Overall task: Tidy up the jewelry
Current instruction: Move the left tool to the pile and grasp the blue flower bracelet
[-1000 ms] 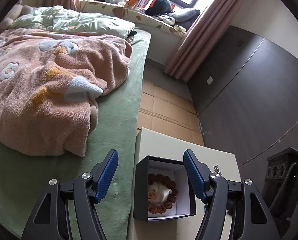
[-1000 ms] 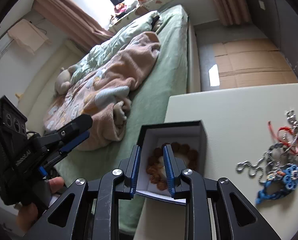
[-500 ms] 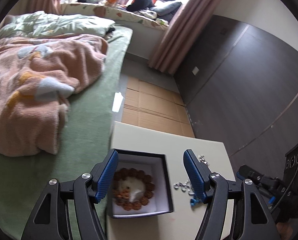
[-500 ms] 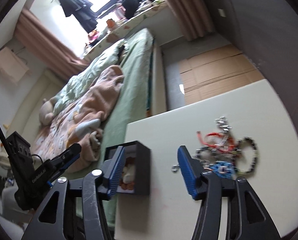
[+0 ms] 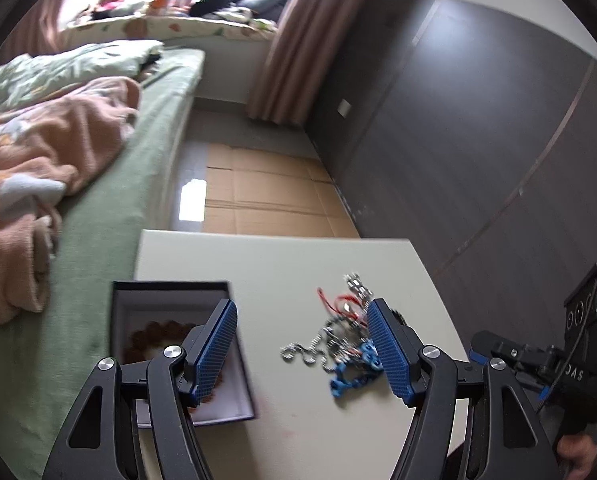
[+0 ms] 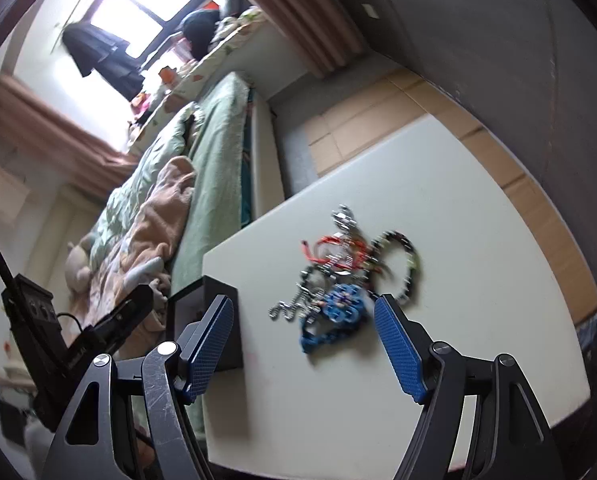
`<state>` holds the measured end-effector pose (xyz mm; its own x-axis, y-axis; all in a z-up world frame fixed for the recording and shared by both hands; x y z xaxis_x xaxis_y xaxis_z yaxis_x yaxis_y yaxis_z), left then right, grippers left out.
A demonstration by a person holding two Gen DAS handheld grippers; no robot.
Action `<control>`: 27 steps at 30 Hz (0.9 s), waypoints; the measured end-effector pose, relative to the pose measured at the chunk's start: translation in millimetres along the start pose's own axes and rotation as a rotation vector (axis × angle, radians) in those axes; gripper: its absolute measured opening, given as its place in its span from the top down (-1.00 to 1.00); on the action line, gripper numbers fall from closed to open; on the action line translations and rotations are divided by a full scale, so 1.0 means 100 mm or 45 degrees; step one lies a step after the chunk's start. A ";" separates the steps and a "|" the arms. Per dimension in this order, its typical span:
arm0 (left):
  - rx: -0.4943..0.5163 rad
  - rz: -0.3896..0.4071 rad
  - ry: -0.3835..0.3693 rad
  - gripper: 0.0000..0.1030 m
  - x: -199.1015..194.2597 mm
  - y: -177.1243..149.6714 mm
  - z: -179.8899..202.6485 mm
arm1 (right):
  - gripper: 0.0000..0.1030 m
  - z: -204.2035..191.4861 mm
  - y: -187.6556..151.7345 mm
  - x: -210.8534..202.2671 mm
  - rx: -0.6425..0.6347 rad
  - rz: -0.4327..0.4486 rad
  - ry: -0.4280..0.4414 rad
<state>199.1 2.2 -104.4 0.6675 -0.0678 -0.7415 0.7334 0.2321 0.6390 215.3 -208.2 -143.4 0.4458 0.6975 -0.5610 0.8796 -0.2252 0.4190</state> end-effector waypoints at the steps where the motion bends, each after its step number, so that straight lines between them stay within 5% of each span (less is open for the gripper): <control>1: 0.025 -0.007 -0.002 -0.33 0.02 -0.04 0.07 | -0.43 0.07 -0.01 -0.04 0.010 0.005 -0.016; 12: 0.269 -0.097 0.050 -0.09 0.37 -0.42 0.58 | -0.43 0.40 0.13 -0.32 0.102 0.066 -0.050; 27: 0.432 -0.251 0.156 0.19 0.89 -0.86 0.71 | -0.43 0.69 0.18 -0.39 0.143 0.049 -0.111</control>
<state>204.6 -92.5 -210.2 0.5046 0.0416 -0.8624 0.8603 -0.1087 0.4981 225.2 -286.6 -163.1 0.4879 0.6260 -0.6083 0.8725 -0.3284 0.3618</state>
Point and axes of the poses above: each gripper's, at about its wrist camera, not at the fingertips, and x roughly the way its jaws point, z to its right, y to its top, the point moved 8 cm from there along x, roughly the way its jaws point, and after that the axes turned 12 degrees about y, right-handed, at the moved point
